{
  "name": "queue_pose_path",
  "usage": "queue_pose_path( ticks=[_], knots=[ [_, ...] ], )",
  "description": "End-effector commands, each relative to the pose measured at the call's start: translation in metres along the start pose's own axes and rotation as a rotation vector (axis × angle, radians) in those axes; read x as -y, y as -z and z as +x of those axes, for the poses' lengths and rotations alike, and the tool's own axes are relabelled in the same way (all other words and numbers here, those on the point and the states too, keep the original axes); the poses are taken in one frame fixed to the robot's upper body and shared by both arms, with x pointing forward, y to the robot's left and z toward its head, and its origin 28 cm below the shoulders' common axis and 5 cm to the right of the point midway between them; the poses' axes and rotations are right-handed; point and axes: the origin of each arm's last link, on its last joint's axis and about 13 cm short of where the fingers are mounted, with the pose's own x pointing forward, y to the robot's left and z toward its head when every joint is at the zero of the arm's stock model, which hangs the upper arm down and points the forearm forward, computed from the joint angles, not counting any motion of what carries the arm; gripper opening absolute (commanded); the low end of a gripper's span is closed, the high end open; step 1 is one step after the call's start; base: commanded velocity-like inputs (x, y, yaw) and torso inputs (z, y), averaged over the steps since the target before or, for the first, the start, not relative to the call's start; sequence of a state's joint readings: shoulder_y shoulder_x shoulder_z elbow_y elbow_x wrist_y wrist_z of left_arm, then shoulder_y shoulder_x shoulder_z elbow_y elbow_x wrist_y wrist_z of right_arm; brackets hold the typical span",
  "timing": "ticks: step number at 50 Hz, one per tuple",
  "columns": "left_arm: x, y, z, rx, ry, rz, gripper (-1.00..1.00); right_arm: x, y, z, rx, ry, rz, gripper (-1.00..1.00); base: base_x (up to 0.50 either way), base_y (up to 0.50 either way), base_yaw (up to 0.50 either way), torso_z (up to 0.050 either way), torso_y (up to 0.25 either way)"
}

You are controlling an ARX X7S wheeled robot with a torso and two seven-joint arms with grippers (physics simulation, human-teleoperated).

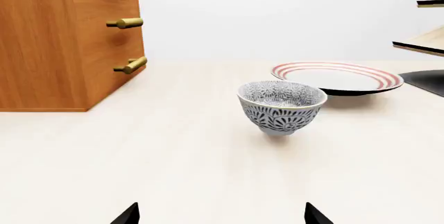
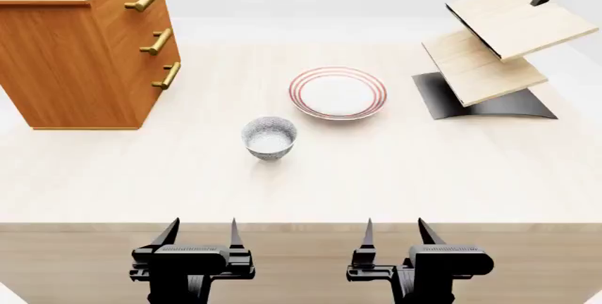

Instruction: Open the top drawer of the cabinet and put the bowl in it.

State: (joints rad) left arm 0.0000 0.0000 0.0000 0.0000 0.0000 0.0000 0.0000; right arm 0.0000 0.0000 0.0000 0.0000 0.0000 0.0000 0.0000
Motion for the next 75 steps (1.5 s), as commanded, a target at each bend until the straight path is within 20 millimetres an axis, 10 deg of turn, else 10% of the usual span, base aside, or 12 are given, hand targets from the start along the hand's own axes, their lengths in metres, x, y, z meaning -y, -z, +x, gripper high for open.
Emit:
queue_pose_path(
  ticks=[1, 30, 75],
  knots=[
    [0.000, 0.000, 0.000, -0.006, 0.000, 0.007, 1.00, 0.000, -0.001, 0.000, 0.000, 0.002, 0.006, 1.00, 0.00, 0.00, 0.00, 0.000, 0.000],
    [-0.014, -0.076, -0.006, 0.065, 0.055, 0.066, 1.00, 0.015, -0.083, -0.022, 0.136, 0.028, -0.058, 1.00, 0.00, 0.00, 0.00, 0.002, 0.000],
    [-0.024, -0.184, 0.031, 0.193, 0.064, 0.231, 1.00, 0.025, -0.180, -0.005, 0.286, 0.039, -0.192, 1.00, 0.00, 0.00, 0.00, 0.050, 0.000]
  ],
)
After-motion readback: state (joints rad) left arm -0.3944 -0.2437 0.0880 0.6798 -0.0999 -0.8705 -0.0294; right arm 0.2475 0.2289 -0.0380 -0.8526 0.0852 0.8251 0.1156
